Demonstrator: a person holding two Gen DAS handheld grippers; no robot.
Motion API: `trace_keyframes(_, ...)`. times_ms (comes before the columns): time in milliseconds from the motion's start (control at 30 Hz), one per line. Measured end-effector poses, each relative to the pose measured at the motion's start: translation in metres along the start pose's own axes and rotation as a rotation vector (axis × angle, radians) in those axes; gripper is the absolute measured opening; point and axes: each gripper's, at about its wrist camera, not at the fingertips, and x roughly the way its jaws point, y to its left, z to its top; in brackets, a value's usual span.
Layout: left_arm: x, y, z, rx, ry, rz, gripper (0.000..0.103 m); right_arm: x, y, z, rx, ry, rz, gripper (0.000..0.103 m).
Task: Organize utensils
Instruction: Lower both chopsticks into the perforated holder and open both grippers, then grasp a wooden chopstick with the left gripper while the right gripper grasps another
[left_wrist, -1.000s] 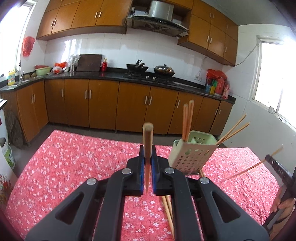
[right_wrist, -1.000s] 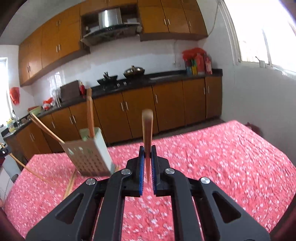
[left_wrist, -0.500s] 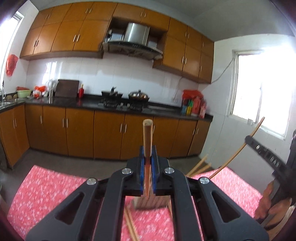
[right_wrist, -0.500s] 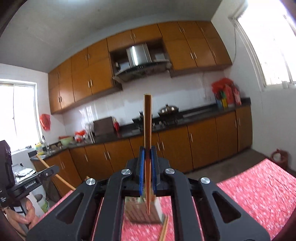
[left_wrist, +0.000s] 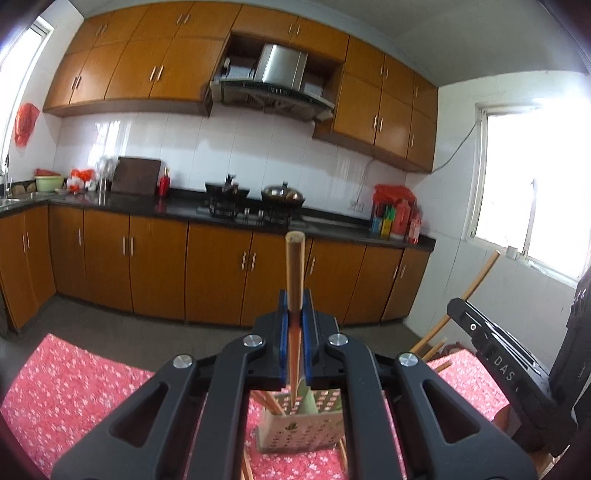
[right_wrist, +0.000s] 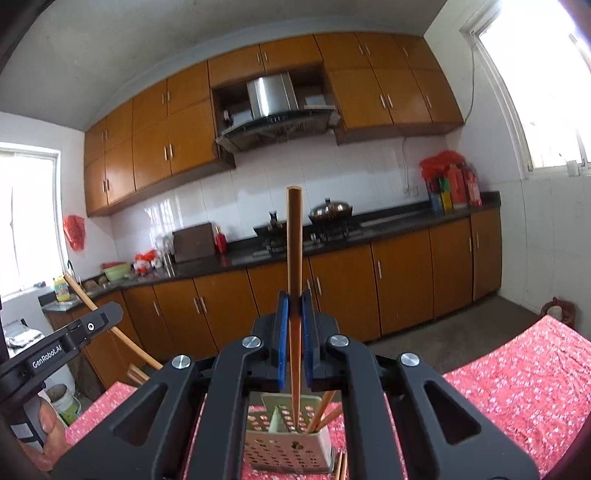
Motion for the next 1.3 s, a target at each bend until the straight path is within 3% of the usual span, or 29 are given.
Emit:
trace_keyframes(200, 0.012, 0.007, -0.010, -0.012, 0.051, 0.008, 0.011, 0.006, -0.001, -0.007, 0.013, 0.061, 0.002, 0.013)
trace_keyframes(267, 0.009, 0.008, -0.009, -0.012, 0.046, 0.016, 0.017, 0.002, 0.001, -0.004, 0.008, 0.048, -0.006, 0.029)
trace_keyframes(300, 0.007, 0.009, -0.008, -0.012, 0.042, 0.019, 0.020, -0.002, 0.001, -0.002, 0.004, 0.038, -0.010, 0.032)
trace_keyframes(600, -0.039, 0.026, -0.006, -0.035, 0.016, 0.086, 0.034, -0.048, -0.018, 0.003, 0.028, 0.047, -0.077, 0.033)
trace_keyframes(700, -0.059, 0.042, -0.024, -0.044, 0.049, 0.125, 0.039, -0.061, -0.035, -0.017, 0.037, 0.121, -0.118, 0.033)
trace_keyframes(800, -0.068, 0.062, -0.054, -0.046, 0.120, 0.174, 0.039, -0.055, -0.053, -0.062, 0.025, 0.289, -0.156, 0.033)
trace_keyframes(900, -0.064, 0.082, -0.092, -0.056, 0.234, 0.210, 0.039, -0.039, -0.062, -0.114, 0.054, 0.481, -0.121, 0.032)
trace_keyframes(1000, -0.057, 0.097, -0.129, -0.094, 0.352, 0.221, 0.039, -0.029, -0.057, -0.156, 0.090, 0.624, -0.042, 0.021)
trace_keyframes(1167, -0.052, 0.099, -0.171, -0.119, 0.454, 0.203, 0.039, -0.021, -0.037, -0.191, 0.068, 0.721, 0.007, 0.019)
trace_keyframes(1300, -0.048, 0.095, -0.187, -0.125, 0.496, 0.178, 0.039, -0.014, -0.027, -0.207, 0.014, 0.760, -0.007, 0.019)
